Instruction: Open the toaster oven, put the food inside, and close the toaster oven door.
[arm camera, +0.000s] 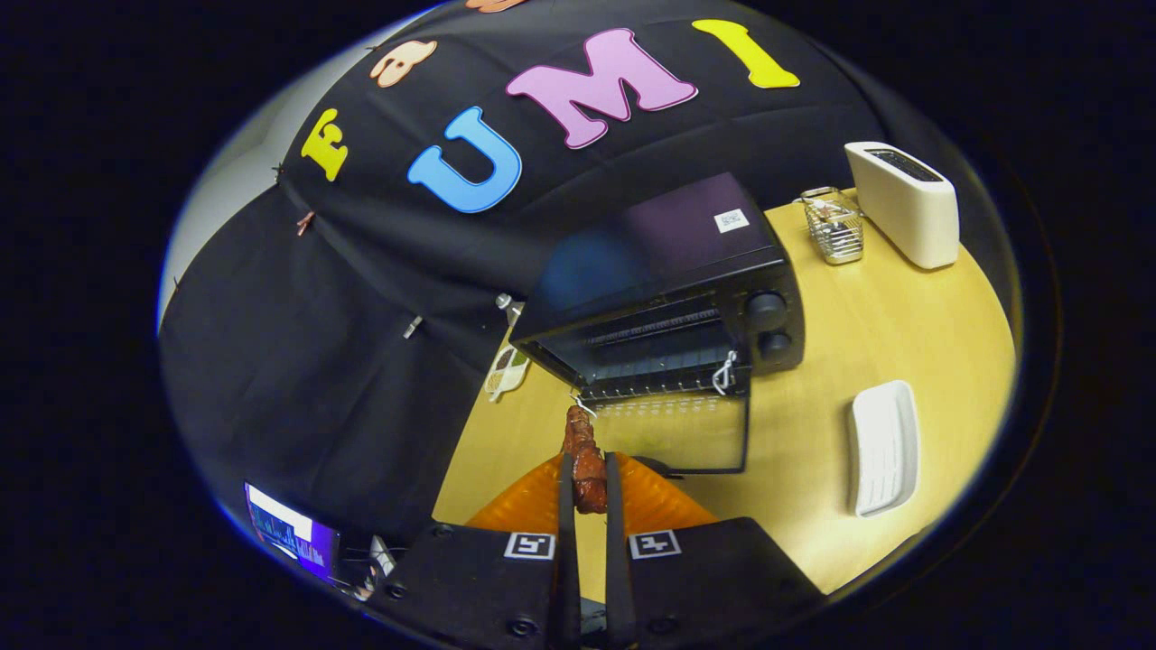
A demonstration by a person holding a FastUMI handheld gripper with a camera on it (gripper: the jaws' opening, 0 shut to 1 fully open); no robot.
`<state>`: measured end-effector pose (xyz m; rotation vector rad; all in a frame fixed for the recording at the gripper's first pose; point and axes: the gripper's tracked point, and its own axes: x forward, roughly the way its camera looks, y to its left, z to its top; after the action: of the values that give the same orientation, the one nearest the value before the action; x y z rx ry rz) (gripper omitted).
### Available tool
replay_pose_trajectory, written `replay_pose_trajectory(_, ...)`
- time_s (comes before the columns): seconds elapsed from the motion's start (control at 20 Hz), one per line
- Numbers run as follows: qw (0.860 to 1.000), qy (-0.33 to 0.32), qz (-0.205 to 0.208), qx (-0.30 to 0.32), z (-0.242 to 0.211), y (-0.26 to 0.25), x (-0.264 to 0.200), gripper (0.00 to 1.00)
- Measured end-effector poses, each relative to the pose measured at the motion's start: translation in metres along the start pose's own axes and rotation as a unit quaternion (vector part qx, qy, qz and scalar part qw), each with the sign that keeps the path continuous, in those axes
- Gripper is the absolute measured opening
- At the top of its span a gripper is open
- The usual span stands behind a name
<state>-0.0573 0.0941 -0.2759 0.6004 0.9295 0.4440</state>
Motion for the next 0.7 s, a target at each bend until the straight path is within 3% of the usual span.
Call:
replay_pose_trajectory(0.5,0.995,-0.052,-0.066,0.047,0.019,-0.028,0.122,0.15)
replay_pose_trajectory(0.7,0.992,-0.077,-0.071,0.074,0.035,-0.043,0.156,0.15)
